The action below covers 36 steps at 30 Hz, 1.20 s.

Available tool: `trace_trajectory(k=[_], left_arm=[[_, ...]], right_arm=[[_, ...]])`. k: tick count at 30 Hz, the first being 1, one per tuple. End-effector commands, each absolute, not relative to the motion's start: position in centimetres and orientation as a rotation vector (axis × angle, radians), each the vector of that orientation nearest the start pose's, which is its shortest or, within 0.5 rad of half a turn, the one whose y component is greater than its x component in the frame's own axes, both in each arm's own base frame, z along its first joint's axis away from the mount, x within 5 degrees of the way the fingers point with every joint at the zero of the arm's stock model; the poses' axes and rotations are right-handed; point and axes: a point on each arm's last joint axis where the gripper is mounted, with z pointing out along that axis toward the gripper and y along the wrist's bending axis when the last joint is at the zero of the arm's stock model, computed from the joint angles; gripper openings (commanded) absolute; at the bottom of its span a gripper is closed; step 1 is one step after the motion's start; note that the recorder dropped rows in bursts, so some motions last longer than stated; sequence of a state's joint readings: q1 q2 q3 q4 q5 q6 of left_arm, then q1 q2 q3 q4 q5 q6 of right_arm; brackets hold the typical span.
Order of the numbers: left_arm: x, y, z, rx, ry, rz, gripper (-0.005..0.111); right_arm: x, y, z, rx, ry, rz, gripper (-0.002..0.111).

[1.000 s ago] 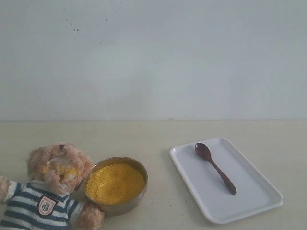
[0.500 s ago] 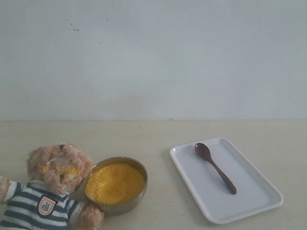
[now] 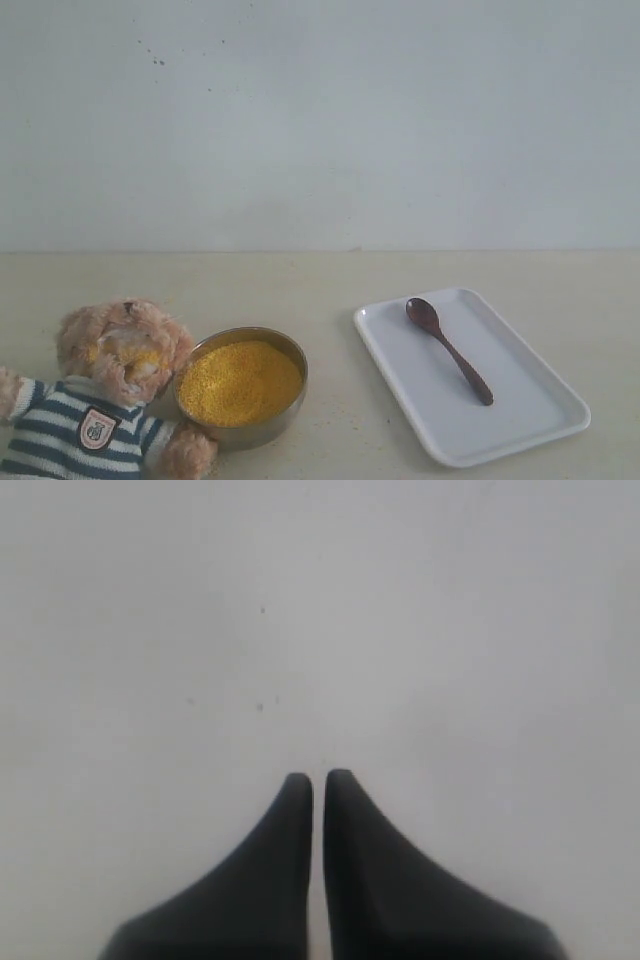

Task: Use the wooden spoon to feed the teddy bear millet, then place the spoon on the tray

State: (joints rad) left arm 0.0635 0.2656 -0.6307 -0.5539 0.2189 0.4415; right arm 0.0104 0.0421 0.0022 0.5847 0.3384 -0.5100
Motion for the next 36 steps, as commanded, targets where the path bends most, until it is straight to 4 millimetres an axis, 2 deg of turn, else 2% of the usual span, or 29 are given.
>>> trace_trajectory(k=[1,7,10,17,30,33,36], left_arm=[[4.0,0.1,34.8,0.016,1.474,0.038,0.004],[2.3,-0.1,31.2,0.111,1.406,-0.001,0.004],[2.6,-0.2,30.0,0.114,1.426,-0.005,0.004],[3.1,-0.3,28.4,0.105,1.500,-0.038,0.004],[3.2,-0.1,28.1,0.128,1.532,0.017,0.004],[3.6,-0.1,27.4,0.140,1.508,0.037,0.004],[4.5,-0.3,25.4,0.142,1.506,0.027,0.004]], right_arm=[[5.6,1.7,18.6,-0.087,1.807,0.203,0.000],[5.6,1.7,18.6,-0.087,1.807,0.203,0.000],[5.6,1.7,18.6,-0.087,1.807,0.203,0.000],[5.6,1.7,18.6,-0.085,1.808,0.205,0.000],[5.6,1.7,18.6,-0.085,1.808,0.205,0.000],[5.6,1.7,18.6,-0.085,1.808,0.205,0.000],[5.6,1.7,18.6,-0.085,1.808,0.205,0.000]])
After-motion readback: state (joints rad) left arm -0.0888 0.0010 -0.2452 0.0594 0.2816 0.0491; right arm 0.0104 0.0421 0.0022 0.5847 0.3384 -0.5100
